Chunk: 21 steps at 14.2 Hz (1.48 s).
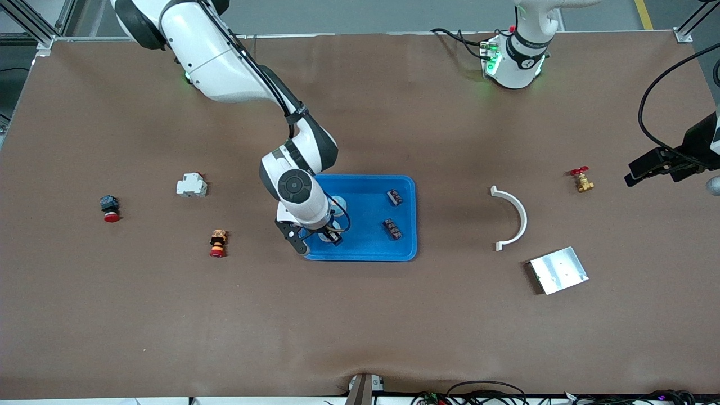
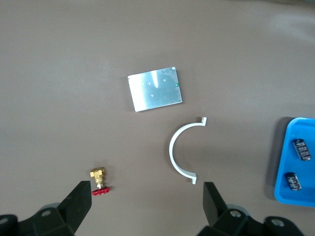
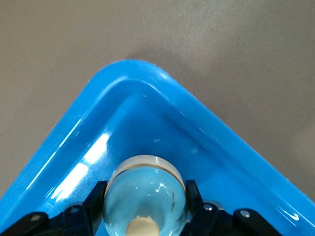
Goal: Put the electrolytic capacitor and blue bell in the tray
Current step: 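Carry the blue bell over the tray with the right gripper, then lower the bell into the tray beside the first bell and open the right gripper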
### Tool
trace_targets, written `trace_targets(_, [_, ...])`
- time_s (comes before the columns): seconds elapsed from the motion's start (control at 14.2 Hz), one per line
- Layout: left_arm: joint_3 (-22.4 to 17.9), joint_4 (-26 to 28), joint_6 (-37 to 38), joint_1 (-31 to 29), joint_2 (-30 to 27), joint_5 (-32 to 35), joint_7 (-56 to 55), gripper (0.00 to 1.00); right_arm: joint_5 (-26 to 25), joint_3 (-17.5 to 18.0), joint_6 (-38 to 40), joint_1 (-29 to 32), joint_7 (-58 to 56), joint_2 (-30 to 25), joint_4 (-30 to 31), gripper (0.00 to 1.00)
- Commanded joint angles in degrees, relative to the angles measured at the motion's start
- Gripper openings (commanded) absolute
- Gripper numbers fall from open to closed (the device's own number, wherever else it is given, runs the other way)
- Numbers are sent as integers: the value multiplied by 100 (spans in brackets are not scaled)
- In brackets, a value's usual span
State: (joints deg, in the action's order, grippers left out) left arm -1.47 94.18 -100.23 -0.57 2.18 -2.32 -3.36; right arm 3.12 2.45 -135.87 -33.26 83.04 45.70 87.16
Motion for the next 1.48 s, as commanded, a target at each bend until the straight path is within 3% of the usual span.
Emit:
trace_targets(0.0, [42,-5,74,48,-7,161,89,100,-66,-61,-80,-128,203,159,-182,0])
trace_targets(1.41, [42,-278,206,83,160,232,54,100,-303,-105,-80,-243,344,344,-366,0])
